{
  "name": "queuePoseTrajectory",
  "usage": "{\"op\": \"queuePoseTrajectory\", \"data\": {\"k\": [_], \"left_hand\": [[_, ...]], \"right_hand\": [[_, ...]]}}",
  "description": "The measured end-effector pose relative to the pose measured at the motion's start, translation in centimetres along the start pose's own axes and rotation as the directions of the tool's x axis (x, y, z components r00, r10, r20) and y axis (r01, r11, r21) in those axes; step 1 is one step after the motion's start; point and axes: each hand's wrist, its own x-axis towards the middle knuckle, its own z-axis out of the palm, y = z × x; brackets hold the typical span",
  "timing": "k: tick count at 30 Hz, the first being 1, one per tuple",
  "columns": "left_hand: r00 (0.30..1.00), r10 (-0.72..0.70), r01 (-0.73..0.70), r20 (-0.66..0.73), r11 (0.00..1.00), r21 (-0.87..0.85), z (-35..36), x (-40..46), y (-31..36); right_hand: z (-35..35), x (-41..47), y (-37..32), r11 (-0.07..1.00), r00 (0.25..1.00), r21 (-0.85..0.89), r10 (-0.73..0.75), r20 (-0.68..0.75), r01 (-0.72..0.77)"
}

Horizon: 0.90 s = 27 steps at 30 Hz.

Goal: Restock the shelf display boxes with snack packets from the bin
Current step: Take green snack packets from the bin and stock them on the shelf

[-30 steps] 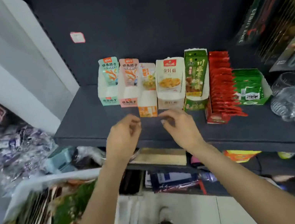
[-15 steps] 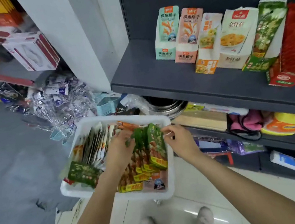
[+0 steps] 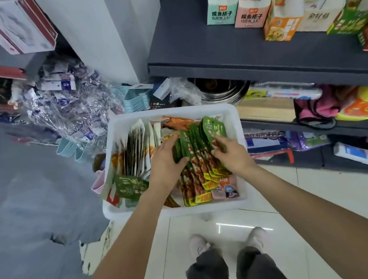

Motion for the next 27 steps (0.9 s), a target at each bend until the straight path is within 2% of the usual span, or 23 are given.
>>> {"op": "queuePoseTrajectory", "data": {"k": [4, 13, 16, 19, 22, 27], "left_hand": [[1.0, 0.017, -0.02, -0.023, 0.995, -0.096, 0.6, -0.1, -0.4], [0.999, -0.042, 0.045, 0.018, 0.963, -0.266, 0.8, -0.1, -0.3], [0.998, -0.066, 0.065, 0.009, 0.934, -0.351, 0.7, -0.3, -0.2], [0.997, -0.072, 0.058, -0.025, 0.928, -0.368, 0.4, -0.4, 0.1], [0.995, -0.087, 0.061, -0.053, 0.926, -0.373, 0.0, -0.5, 0.3], [0.998, -0.033, 0.012, -0.06, 0.944, -0.33, -0.3, -0.3, 0.5]], "right_hand": [[0.5, -0.7, 0.4, 0.999, 0.998, 0.0, -0.037, -0.052, 0.037], [0.7, 0.0, -0.1, 0.99, 0.996, -0.107, 0.09, -0.001, -0.09], [0.9, 0.1, -0.2, 0.993, 0.994, -0.087, 0.077, -0.074, -0.083], [0.5, 0.1, -0.8, 0.998, 0.99, -0.008, 0.058, -0.128, -0.059], [-0.4, 0.4, -1.1, 0.99, 0.992, 0.122, 0.078, -0.097, -0.066], [-1.1, 0.8, -1.9, 0.975, 0.996, 0.224, 0.003, -0.084, 0.016]]}}
